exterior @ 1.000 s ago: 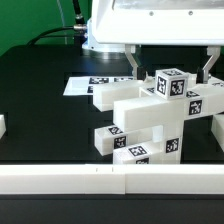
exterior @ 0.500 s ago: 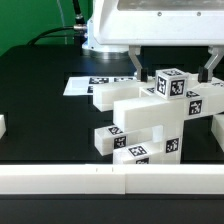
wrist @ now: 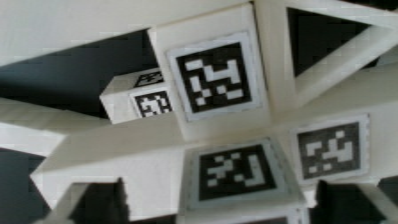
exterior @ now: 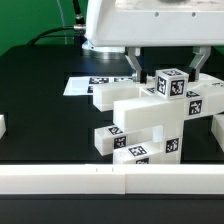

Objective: Assemble chair

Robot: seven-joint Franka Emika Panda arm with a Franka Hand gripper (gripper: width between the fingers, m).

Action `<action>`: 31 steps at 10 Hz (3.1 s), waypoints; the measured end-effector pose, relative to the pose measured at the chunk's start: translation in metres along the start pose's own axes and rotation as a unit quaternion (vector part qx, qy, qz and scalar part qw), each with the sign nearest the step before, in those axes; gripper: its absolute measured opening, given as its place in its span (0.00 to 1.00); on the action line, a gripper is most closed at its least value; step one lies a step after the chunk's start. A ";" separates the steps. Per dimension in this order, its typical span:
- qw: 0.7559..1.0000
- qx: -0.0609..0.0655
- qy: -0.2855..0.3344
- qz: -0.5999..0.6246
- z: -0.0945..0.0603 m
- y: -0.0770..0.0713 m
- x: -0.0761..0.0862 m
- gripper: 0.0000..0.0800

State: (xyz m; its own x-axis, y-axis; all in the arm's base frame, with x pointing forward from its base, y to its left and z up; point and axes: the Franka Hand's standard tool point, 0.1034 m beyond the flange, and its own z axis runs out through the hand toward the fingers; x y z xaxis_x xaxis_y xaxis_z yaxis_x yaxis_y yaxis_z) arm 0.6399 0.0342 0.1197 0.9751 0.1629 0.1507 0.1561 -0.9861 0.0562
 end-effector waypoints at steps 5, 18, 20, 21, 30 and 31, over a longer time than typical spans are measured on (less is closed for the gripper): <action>1.000 0.001 0.000 0.025 0.000 0.000 0.000 0.36; 0.902 0.008 -0.002 0.431 0.000 -0.004 0.000 0.36; 0.873 0.012 -0.003 0.487 0.000 -0.006 0.001 0.36; 0.855 0.014 -0.004 0.518 0.000 -0.007 0.001 0.36; 0.850 0.017 -0.016 0.526 -0.001 -0.011 0.003 0.72; 0.871 0.017 -0.016 0.490 0.000 -0.011 0.003 0.79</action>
Offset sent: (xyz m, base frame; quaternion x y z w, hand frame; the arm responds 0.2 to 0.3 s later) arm 0.0000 0.0000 0.0000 0.0000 0.0000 0.0000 1.0000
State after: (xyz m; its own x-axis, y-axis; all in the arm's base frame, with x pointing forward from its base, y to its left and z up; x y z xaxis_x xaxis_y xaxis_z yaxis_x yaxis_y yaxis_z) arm 0.6409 0.0459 0.1199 0.6460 -0.7588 0.0824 -0.7502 -0.6512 -0.1146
